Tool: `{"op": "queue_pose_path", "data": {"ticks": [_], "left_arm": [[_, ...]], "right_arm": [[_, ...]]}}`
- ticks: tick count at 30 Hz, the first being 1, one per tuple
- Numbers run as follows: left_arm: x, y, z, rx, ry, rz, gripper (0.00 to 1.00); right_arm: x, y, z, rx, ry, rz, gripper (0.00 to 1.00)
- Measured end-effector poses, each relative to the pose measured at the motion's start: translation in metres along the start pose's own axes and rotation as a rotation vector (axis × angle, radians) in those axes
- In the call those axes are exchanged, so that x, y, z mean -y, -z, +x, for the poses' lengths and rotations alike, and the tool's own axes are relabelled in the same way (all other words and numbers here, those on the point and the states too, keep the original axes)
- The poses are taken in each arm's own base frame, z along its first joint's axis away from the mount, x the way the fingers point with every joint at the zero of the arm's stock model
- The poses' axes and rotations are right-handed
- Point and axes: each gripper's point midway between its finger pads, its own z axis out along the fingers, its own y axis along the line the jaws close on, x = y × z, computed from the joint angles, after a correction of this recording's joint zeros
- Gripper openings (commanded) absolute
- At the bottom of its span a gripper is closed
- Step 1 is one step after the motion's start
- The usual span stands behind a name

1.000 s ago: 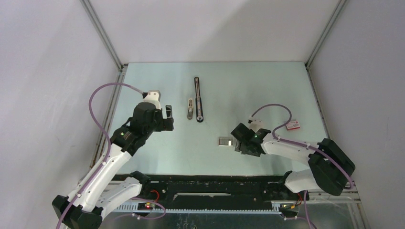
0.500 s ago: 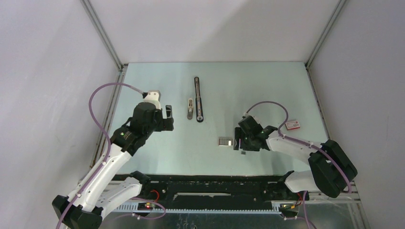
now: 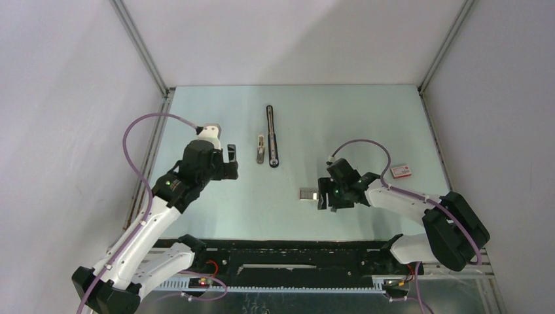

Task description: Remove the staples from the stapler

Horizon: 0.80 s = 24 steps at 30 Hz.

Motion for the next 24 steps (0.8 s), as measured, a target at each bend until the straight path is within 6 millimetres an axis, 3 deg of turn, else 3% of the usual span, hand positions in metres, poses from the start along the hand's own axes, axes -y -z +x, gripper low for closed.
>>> {"op": "queue_pose_path", "data": {"ticks": [8,17,24], "left_arm": [[0.0,0.0,0.0,0.0,0.0,0.0,0.95],[0.001,0.0,0.0,-0.002,0.0,0.003,0.95],[0.001,0.0,0.0,-0.002,0.0,0.003,0.95]], "right_arm": [[-0.001,0.001,0.007,-0.021,0.012,0.001,0.72],[-0.007,0.003,0.019,-0.051,0.034,0.006,0.59],[0.006,0.003,0.021,-0.036,0.032,0.089,0.52]]}}
